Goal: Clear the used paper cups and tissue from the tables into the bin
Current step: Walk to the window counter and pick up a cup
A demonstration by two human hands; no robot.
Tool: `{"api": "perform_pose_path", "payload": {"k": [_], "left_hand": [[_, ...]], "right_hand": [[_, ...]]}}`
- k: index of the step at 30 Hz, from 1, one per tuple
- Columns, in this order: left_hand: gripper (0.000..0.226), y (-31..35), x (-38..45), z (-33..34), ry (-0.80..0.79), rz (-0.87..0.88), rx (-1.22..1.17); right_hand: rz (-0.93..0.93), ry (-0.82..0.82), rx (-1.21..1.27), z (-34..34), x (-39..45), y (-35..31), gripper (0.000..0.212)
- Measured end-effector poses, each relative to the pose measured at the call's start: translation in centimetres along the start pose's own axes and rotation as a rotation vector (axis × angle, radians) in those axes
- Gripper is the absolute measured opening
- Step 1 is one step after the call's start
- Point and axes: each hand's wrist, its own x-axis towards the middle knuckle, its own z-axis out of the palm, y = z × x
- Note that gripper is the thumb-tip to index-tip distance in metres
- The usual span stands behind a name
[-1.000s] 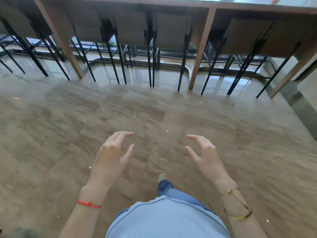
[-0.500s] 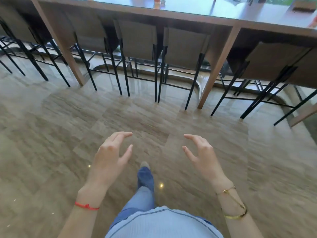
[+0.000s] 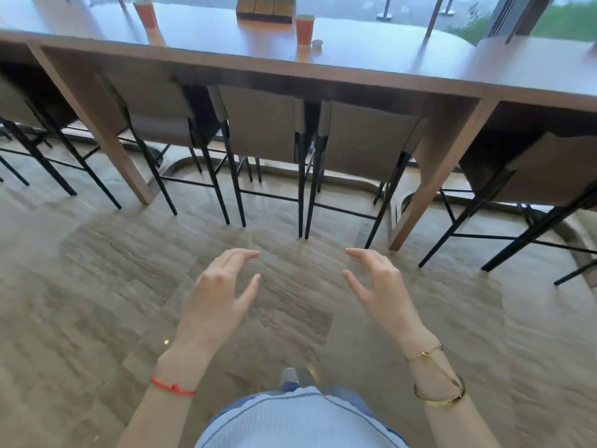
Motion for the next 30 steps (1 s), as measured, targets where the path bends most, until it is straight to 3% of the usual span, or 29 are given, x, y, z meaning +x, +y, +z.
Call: {"api": "perform_pose_path", "payload": {"k": [13, 23, 30], "left_hand": [[0.034, -6.6, 24.2, 0.6, -0.018, -0.043, 0.026], [0.035, -10.7, 41.6, -0.5, 0.139, -0.156, 0.021], [0.035, -15.1, 49.2, -2.1, 0.207, -0.280, 0.030]], "right_hand": [[-0.023, -0.054, 0.006, 3.1, 25.4, 1.1, 0.038], [-0.191, -0.129, -0.012, 4.1, 48.3, -0.6, 0.041], [-0.284, -0.223, -0.019, 7.4, 60.1, -3.3, 0.040]]}}
